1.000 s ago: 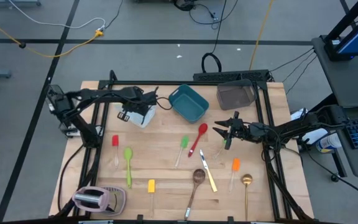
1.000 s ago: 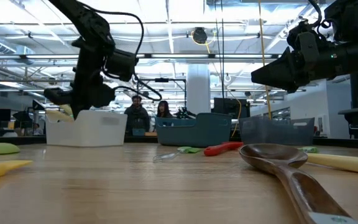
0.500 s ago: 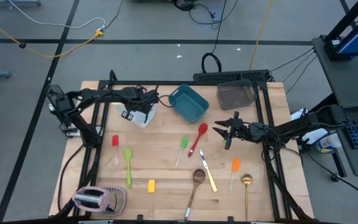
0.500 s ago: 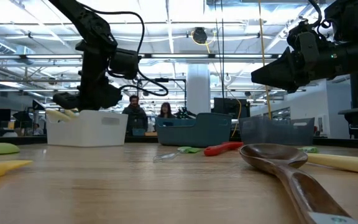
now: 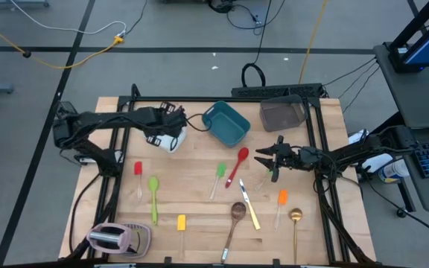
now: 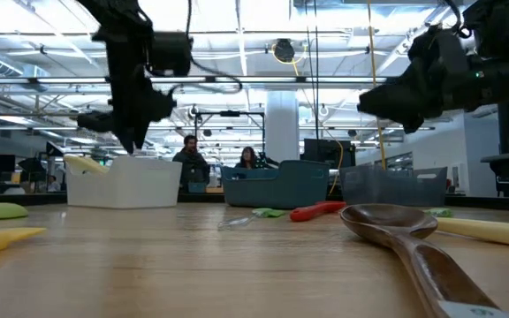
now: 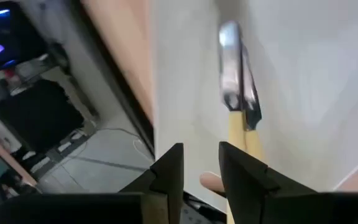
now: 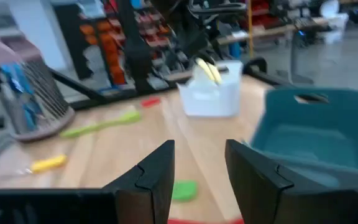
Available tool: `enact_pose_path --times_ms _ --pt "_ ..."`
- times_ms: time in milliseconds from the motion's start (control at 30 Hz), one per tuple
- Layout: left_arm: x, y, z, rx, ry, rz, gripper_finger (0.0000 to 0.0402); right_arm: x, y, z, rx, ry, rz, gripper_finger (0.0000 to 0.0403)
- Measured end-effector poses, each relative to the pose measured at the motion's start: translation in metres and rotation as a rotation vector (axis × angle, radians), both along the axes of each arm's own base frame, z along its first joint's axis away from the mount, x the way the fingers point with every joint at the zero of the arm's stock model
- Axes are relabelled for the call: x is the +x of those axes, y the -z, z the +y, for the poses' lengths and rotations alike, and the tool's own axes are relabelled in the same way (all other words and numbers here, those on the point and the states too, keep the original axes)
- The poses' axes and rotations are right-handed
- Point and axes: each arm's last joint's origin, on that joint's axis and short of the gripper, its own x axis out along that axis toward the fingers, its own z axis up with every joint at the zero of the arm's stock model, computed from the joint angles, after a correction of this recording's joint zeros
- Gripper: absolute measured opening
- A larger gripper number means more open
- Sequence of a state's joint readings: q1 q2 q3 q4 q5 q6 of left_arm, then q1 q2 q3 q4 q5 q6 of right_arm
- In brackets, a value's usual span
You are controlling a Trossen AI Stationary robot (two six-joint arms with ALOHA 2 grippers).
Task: Pick & Place Kitchen Items
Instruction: Put the yellow knife into the white bin
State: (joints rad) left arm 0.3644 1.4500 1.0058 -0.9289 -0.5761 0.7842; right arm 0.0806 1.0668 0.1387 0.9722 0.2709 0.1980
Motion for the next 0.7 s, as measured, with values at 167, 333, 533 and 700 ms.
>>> enact_pose_path --times_ms 167,333,533,700 --pt "-0.005 -0.03 -0.019 0.025 -0.151 -0.338 0.0106 0.001 -0.019 0.007 0.0 -0.105 -0.174 0.0134" --pt "0.002 -0.052 -0.033 -0.152 -0.337 -0.772 0.0106 0.016 -0.043 0.018 0.005 -0.211 -0.226 0.0134" --pt "0.016 -0.061 -0.048 -0.444 -0.415 -1.01 0.0106 0.05 -0.064 0.042 0.008 -0.334 -0.029 0.0134" --pt "0.018 -0.061 -0.059 -0.515 -0.455 -1.029 0.0106 0.071 -0.079 0.062 0.019 -0.326 0.177 0.0134"
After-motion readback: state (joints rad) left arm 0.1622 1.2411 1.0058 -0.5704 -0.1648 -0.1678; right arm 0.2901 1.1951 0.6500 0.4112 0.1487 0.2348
